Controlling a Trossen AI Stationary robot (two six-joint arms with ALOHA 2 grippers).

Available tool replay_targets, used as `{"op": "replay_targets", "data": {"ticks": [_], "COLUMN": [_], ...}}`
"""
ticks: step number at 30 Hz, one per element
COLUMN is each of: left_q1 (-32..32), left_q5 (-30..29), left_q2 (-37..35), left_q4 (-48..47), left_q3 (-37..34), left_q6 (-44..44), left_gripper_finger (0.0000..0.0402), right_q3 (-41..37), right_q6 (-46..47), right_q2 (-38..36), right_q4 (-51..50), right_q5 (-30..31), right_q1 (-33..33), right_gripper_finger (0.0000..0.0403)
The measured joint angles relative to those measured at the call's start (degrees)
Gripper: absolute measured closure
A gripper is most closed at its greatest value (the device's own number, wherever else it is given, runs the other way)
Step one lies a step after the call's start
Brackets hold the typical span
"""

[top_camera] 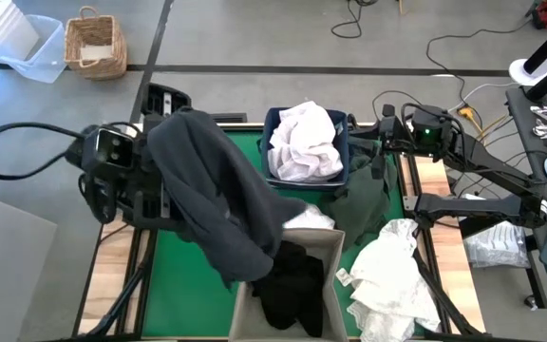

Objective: Sort clothes
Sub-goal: Put the blue pants into the white laundry bin

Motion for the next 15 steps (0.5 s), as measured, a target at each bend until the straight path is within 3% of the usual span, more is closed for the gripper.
{"op": "replay_targets", "data": {"ticks": [6, 15], "left_q1": [-0.04, -0.22], "left_q5": [-0.04, -0.17], "left_q2": [3.8, 6.04], "left_q4": [-0.9, 0.61], "left_q3": [4.15, 4.25], "left_q6": [-2.73, -9.34], "left_gripper_finger": [0.0401, 0.0401], "right_q3": [0.0, 0.0], "right_q6": [0.57, 0.59], "right_q2": [-0.03, -0.05], "right_q4": [0.02, -0.06], "right_q5": [-0.01, -0.01], "right_q1": [-0.01, 0.01], "right_gripper_finger": [0.0288, 0.0291]}}
